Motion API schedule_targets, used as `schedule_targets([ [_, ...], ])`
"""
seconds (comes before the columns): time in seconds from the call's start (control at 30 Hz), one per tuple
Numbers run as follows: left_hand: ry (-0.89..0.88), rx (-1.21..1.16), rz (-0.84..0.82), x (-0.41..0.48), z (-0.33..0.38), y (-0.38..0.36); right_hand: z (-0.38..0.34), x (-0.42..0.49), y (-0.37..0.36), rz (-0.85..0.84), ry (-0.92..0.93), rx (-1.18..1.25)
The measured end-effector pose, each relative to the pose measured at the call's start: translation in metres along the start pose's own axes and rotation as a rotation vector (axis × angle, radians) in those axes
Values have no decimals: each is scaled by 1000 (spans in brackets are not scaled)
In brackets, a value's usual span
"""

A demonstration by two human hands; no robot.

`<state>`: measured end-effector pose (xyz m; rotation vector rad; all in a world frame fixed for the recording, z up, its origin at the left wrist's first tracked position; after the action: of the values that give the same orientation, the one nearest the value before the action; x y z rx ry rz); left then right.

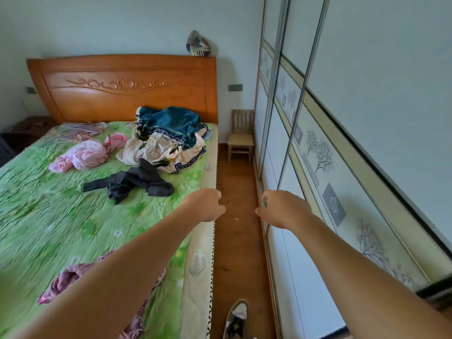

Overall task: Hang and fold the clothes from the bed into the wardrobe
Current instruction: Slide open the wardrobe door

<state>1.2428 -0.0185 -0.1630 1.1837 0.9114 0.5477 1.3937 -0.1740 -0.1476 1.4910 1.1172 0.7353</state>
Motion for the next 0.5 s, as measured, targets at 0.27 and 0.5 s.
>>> schedule_targets([
  [0.27, -70, 31, -22, 169, 36, 21, 48, 139, -1, 24, -63, 30],
  [0.5, -159, 84, -52, 298, 65, 65, 86, 238, 25, 7, -139, 62],
])
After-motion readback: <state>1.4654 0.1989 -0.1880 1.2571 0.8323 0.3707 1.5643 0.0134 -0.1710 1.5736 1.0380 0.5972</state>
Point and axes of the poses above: each hand's wrist, its own x-axis towards the middle knuckle, its own y-axis out of the back of the hand, z = x × y, the point moved 4 cm from there along x, towards the middle knuckle, and after that the axes turned 13 degrees about y, right-handed, at the moved point
